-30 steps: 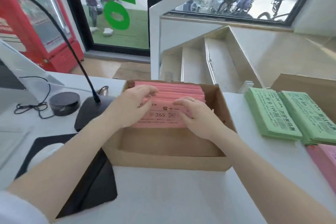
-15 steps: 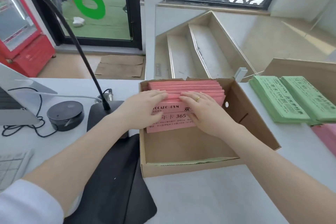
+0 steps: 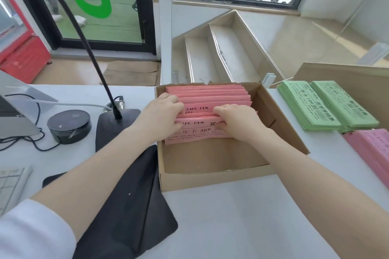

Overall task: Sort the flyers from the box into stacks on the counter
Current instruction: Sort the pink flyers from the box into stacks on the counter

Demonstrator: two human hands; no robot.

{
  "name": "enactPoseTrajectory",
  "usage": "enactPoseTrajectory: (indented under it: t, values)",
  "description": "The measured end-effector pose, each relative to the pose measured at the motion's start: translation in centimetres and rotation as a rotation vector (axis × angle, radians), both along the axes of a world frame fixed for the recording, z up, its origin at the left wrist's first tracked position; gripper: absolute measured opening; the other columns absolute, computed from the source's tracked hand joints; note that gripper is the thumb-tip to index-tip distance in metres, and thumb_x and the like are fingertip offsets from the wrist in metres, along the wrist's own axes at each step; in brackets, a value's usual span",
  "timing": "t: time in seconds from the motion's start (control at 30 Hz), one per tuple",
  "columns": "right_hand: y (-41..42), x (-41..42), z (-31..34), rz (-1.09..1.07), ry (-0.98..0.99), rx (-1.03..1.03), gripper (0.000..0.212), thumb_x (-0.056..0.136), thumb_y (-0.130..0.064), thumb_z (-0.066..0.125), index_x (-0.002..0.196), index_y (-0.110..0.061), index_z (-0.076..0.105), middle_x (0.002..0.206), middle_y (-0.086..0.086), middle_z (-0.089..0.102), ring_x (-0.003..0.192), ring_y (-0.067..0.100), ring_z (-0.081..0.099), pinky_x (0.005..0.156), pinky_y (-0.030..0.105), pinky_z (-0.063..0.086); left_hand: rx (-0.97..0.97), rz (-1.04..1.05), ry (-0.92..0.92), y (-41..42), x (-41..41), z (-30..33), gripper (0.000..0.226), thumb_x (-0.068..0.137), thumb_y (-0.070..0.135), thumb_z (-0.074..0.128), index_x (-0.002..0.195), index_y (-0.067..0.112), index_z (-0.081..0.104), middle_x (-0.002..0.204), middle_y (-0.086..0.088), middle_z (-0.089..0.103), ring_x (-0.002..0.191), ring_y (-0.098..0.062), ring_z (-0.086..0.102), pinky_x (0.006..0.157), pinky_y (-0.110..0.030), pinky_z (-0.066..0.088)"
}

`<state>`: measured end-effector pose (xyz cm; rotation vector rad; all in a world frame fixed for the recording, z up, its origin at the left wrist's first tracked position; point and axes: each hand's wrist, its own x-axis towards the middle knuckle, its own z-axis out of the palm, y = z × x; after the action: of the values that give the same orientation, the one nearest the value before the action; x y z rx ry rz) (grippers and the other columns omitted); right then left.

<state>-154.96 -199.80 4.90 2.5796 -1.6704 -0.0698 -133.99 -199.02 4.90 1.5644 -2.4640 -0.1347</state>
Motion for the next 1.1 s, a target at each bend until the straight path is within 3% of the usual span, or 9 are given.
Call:
enactPoseTrajectory:
  t: [0.2, 0.33, 0.47, 0.57, 0.7, 0.83, 0.93, 1.0, 1.1]
  values:
    - [4.5, -3.2, 2.6, 0.035, -0.26, -0.257, 0.025, 0.087, -0.029, 0.059, 0.107, -0.014, 0.058, 0.103, 0.002, 0.065, 0.096, 0.029, 0.059, 0.066, 0.033, 0.038, -0.07, 0.163, 0.603, 5.1, -1.4, 2.0, 0.026, 0.078, 0.021, 0.072, 0.101, 0.018, 0.06, 0.093, 0.005, 0.061, 0.085, -0.015, 0.055, 0.07, -0.014, 0.043]
    - [9.3, -6.3, 6.1, 0.055, -0.399, -0.385, 0.028, 0.078, -0.032, 0.063, 0.099, -0.013, 0.062, 0.094, 0.002, 0.067, 0.083, 0.033, 0.06, 0.062, 0.038, 0.048, 0.039, 0.079, 1.013, 10.4, -4.0, 4.3, 0.033, 0.075, 0.01, 0.075, 0.092, 0.031, 0.057, 0.094, 0.003, 0.065, 0.092, -0.015, 0.063, 0.085, -0.036, 0.053]
    - [14.9, -9.3, 8.6, 0.114, -0.419, -0.359, 0.031, 0.072, -0.036, 0.059, 0.096, -0.017, 0.065, 0.086, -0.001, 0.067, 0.073, 0.029, 0.06, 0.056, 0.031, 0.041, -0.063, 0.067, 1.084, 15.9, -7.6, 5.4, 0.038, 0.075, 0.004, 0.073, 0.091, 0.033, 0.054, 0.091, 0.013, 0.064, 0.086, -0.001, 0.061, 0.081, -0.018, 0.051]
    - [18.2, -11.1, 8.4, 0.115, -0.406, -0.185, 0.027, 0.077, -0.036, 0.062, 0.097, -0.02, 0.067, 0.084, -0.005, 0.064, 0.079, 0.024, 0.057, 0.061, 0.034, 0.045, -0.009, 0.079, 1.099, 19.4, -9.1, 3.6, 0.035, 0.074, 0.003, 0.073, 0.085, 0.03, 0.055, 0.083, 0.024, 0.065, 0.08, 0.008, 0.059, 0.075, -0.014, 0.051]
    - [20.3, -12.2, 3.7, 0.102, -0.27, 0.009, 0.025, 0.082, -0.036, 0.062, 0.105, -0.026, 0.063, 0.099, -0.005, 0.064, 0.095, 0.02, 0.057, 0.068, 0.029, 0.041, 0.159, 0.199, 1.073, 23.0, -10.1, -1.8, 0.037, 0.076, 0.004, 0.072, 0.073, 0.037, 0.055, 0.076, 0.02, 0.065, 0.071, -0.001, 0.059, 0.074, -0.034, 0.052]
    - [21.4, -12.3, -0.4, 0.07, -0.228, 0.107, 0.025, 0.084, -0.041, 0.061, 0.103, -0.025, 0.059, 0.098, -0.006, 0.061, 0.092, 0.017, 0.054, 0.065, 0.027, 0.034, 0.259, 0.33, 1.039, 25.2, -10.5, -5.3, 0.02, 0.079, 0.006, 0.07, 0.085, 0.019, 0.056, 0.077, 0.014, 0.066, 0.077, -0.009, 0.062, 0.079, -0.04, 0.052]
    - [21.3, -12.9, -0.4, 0.026, -0.338, 0.146, 0.027, 0.078, -0.045, 0.067, 0.097, -0.027, 0.061, 0.084, -0.01, 0.059, 0.081, 0.013, 0.051, 0.067, 0.029, 0.042, 0.297, 0.404, 1.066, 25.6, -10.5, -6.0, 0.019, 0.08, 0.008, 0.069, 0.091, 0.014, 0.055, 0.089, 0.001, 0.066, 0.087, -0.02, 0.063, 0.082, -0.041, 0.052]
    - [21.3, -14.0, -0.4, -0.005, -0.447, 0.188, 0.023, 0.075, -0.041, 0.071, 0.089, -0.027, 0.062, 0.074, -0.013, 0.058, 0.073, 0.011, 0.053, 0.066, 0.029, 0.044, 0.322, 0.39, 1.096, 25.6, -10.4, -5.9, 0.022, 0.081, 0.005, 0.068, 0.094, 0.018, 0.055, 0.091, 0.003, 0.067, 0.088, -0.016, 0.064, 0.079, -0.033, 0.053]
    - [22.4, -16.0, -1.7, -0.128, -0.884, 0.273, 0.022, 0.073, -0.021, 0.076, 0.089, -0.026, 0.062, 0.077, -0.013, 0.063, 0.07, 0.002, 0.059, 0.067, 0.018, 0.045, 0.387, 0.307, 1.24, 25.9, -10.4, -5.8, 0.03, 0.081, 0.001, 0.066, 0.101, 0.021, 0.056, 0.089, 0.009, 0.069, 0.084, -0.006, 0.065, 0.071, -0.018, 0.051]
